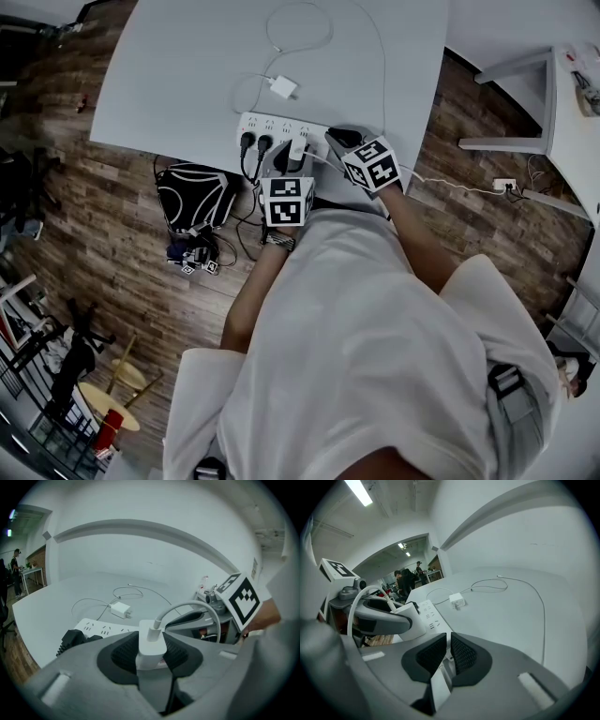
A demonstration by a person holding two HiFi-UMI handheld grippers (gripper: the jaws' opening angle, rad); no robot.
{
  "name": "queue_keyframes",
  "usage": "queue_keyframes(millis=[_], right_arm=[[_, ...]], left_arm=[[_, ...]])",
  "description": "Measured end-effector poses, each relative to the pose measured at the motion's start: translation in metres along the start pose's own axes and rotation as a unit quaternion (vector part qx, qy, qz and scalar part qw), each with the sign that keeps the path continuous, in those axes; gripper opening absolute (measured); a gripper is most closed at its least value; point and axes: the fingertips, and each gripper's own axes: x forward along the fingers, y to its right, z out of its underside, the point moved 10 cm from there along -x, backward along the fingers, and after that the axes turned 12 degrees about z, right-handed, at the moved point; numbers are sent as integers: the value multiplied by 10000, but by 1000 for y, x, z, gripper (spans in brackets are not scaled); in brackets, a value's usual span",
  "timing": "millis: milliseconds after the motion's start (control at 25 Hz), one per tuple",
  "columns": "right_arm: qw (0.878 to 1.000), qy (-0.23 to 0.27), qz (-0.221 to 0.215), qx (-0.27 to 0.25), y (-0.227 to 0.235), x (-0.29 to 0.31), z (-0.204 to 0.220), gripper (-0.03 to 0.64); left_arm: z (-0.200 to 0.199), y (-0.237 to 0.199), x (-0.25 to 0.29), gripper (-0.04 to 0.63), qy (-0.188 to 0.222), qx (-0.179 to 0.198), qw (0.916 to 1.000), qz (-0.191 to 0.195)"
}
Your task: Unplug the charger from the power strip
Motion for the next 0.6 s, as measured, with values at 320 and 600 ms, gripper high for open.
queue_keyframes(millis=[320,600], right_arm=[[10000,-35,-9,3,-3,1,-1,26],[10000,-22,2,-61,-3,1,-3,26]], left_arm=[[-4,7,3,144,-455,842,9952,-224],[-6,1,0,144,-295,422,9986,-140]])
